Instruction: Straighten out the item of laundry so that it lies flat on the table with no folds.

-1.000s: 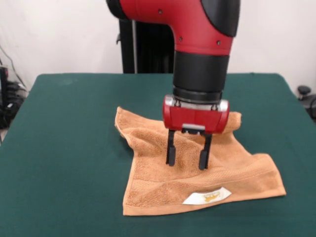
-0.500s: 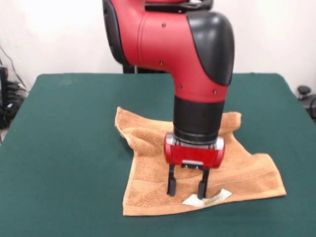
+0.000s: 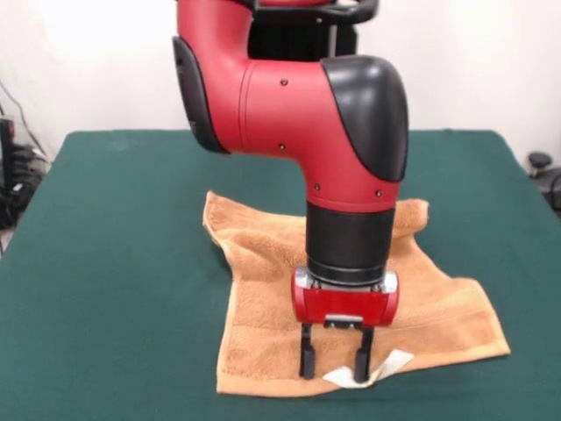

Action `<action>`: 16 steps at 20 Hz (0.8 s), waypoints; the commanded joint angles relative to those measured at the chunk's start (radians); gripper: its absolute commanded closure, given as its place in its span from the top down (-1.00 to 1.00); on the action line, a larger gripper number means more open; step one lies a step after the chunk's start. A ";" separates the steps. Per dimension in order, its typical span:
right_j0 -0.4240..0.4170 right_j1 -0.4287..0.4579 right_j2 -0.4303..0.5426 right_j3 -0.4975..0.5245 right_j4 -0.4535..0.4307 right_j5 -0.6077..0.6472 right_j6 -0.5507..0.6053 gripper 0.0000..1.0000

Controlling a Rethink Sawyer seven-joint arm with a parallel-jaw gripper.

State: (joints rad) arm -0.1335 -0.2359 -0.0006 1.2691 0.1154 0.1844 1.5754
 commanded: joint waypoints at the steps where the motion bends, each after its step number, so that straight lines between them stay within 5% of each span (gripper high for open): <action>1: -0.024 0.110 0.157 -0.125 -0.070 -0.002 0.003 1.00; 16: -0.088 0.137 0.285 -0.186 -0.218 -0.084 0.037 1.00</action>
State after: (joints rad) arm -0.2241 -0.1649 0.1479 1.0994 -0.0455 0.1563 1.5754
